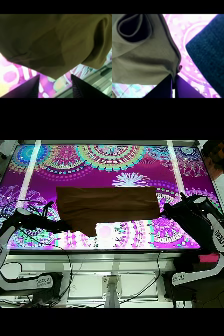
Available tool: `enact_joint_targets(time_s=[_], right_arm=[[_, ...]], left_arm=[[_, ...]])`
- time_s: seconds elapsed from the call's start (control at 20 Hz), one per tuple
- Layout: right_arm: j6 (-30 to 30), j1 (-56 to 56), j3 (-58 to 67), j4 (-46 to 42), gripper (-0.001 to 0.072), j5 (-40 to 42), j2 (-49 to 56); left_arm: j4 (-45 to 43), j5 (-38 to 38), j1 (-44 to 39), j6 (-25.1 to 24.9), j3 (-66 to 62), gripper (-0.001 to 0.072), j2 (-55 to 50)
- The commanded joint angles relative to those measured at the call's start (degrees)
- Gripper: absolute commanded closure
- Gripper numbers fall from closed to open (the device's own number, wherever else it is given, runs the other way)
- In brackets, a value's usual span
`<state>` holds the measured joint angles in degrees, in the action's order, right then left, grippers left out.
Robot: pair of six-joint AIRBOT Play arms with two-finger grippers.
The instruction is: Fold the clothes and pants, and hang the long-sleeved shirts on hangers.
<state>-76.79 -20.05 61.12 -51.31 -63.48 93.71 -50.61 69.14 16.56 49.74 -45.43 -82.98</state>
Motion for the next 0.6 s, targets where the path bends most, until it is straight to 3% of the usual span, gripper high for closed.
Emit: enact_joint_targets(time_s=[0.0, 0.2, 0.55], right_arm=[[0.0, 0.0, 0.0, 0.0, 0.0695, 0.0, 0.0], [0.0, 0.0, 0.0, 0.0, 0.0696, 0.0, 0.0], [3.1, 0.0, 0.0, 0.2, 0.0695, -0.8, -0.6]], left_arm=[[-0.1, -3.0, -3.8, 0.4, 0.0, 0.0377, -1.5], [0.1, -4.0, -5.1, 0.2, 0.0, 0.0673, -1.9], [3.9, -3.8, -3.4, -2.8, -1.1, 0.069, 2.2]])
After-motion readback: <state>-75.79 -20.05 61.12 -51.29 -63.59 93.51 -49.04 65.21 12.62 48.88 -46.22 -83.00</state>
